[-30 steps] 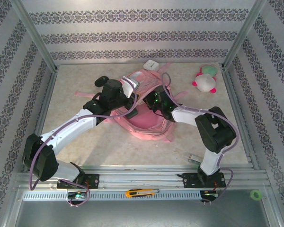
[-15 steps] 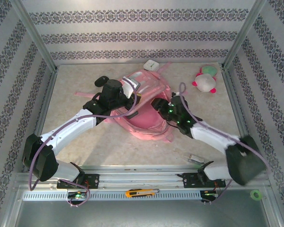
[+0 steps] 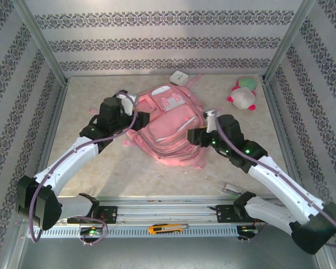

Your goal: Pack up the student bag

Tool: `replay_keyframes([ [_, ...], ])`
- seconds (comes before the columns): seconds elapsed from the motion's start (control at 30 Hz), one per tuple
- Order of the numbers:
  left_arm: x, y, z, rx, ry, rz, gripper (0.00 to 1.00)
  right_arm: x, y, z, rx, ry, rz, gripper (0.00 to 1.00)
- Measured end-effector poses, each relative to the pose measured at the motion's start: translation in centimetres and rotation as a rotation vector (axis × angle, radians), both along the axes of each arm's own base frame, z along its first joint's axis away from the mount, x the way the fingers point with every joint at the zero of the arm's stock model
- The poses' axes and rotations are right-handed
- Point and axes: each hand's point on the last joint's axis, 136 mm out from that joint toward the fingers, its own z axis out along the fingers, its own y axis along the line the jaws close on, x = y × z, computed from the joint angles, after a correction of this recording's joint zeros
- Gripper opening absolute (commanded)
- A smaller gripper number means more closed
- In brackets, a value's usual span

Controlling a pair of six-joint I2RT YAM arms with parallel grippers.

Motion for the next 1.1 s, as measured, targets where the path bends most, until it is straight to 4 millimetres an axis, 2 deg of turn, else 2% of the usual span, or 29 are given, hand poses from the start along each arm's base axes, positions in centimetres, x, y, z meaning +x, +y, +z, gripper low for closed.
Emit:
replay_keyframes([
  [0.07,-0.5,1.8,-2.1,-0.014,0.056,0.053,0.61,-1.0,2.1,-1.2,-0.159,-0.058,0.179,0.6],
  [0.13,-1.0,3.2,-4.1,-0.021,0.103,0.094,0.61,-1.8,3.9,-3.2,-0.327,-0.106,0.354,0.6],
  [0.2,-1.5,4.2,-6.0,-0.026,0.147,0.124,0.61,-2.2,5.1,-6.3,-0.513,-0.145,0.517,0.61],
  [0.27,-1.7,4.9,-7.4,-0.032,0.174,0.146,0.61,-2.2,5.5,-9.5,-0.659,-0.156,0.632,0.59],
  [0.37,-1.3,5.5,-8.9,-0.057,0.206,0.167,0.6,-1.3,4.8,-13.9,-0.794,-0.111,0.723,0.56],
  [0.43,-0.7,5.4,-9.6,-0.078,0.222,0.168,0.6,-0.7,4.2,-15.6,-0.804,-0.07,0.733,0.55],
  [0.7,1.0,3.9,-14.3,-0.145,0.345,0.113,0.57,0.2,3.6,-16.7,-0.723,-0.047,0.72,0.53],
  [0.87,1.7,2.8,-15.5,-0.176,0.374,0.06,0.56,0.2,3.6,-16.8,-0.673,-0.041,0.709,0.53],
  [0.97,1.8,2.2,-16.0,-0.2,0.383,0.03,0.5,0.2,3.6,-16.5,-0.643,-0.037,0.701,0.52],
  [1.1,2.0,1.4,-16.4,-0.245,0.389,-0.002,0.48,0.3,3.5,-16.3,-0.607,-0.022,0.682,0.52],
])
